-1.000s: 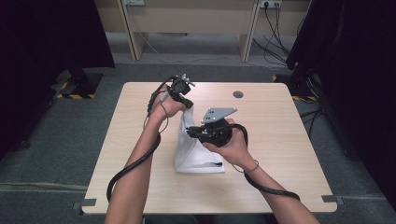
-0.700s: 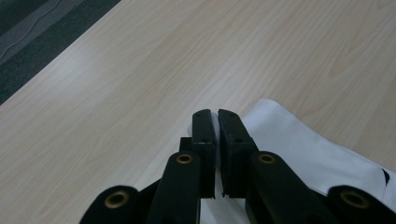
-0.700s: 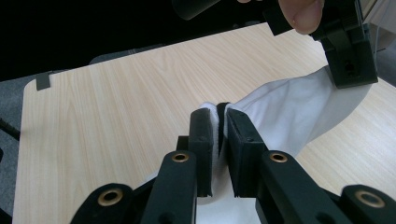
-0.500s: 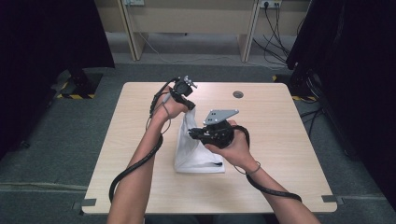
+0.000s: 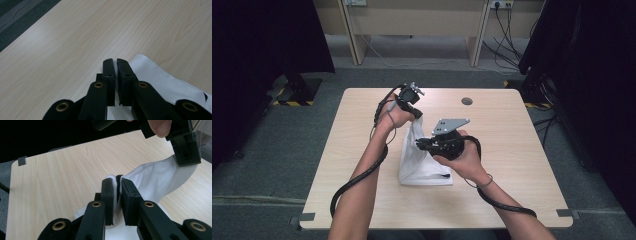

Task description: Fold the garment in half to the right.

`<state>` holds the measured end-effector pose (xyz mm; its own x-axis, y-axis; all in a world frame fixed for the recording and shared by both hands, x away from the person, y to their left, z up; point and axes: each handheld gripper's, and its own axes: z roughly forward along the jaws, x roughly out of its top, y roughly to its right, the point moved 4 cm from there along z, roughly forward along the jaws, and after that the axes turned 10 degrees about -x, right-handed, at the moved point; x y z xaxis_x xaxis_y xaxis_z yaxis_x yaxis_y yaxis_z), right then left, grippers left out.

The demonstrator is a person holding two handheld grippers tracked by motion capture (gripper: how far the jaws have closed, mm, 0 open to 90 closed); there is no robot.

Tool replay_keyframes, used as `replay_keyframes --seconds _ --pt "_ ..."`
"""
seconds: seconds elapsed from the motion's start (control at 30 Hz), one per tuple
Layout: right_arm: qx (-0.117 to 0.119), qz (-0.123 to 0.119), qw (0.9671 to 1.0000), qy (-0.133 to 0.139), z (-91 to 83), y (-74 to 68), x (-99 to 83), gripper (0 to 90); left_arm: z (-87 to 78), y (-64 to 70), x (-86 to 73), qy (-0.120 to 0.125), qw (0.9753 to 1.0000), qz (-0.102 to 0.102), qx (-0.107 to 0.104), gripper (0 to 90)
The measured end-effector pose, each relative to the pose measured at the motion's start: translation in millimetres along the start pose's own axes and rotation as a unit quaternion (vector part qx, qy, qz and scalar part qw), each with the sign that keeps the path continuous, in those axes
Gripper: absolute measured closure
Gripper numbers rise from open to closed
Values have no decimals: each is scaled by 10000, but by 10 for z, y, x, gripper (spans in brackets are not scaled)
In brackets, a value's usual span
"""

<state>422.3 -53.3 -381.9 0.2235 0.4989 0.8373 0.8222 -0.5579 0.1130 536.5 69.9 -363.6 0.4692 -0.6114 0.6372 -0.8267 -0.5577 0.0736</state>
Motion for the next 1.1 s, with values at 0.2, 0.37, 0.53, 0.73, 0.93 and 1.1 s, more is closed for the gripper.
replay_keyframes --seconds 0.2,0.37,0.53,0.73,0.93,1.1 --pt "-10 6 10000 -6 -8 6 -25 815 12 9 10 -4 10000 11 -7 847" --pt "-17 15 10000 -19 -12 13 -48 815 33 18 15 17 10000 -1 -18 847" --pt "-21 11 10000 -21 -19 15 -62 814 46 23 15 20 10000 -1 -31 847" --pt "-9 38 10000 -27 -18 15 -86 814 81 33 15 9 10000 4 -56 846" --pt "-17 33 10000 -42 -17 17 -104 814 97 39 18 -2 10000 11 -62 844" --pt "-22 48 10000 -52 -18 20 -120 814 101 40 18 14 10000 2 -66 844"
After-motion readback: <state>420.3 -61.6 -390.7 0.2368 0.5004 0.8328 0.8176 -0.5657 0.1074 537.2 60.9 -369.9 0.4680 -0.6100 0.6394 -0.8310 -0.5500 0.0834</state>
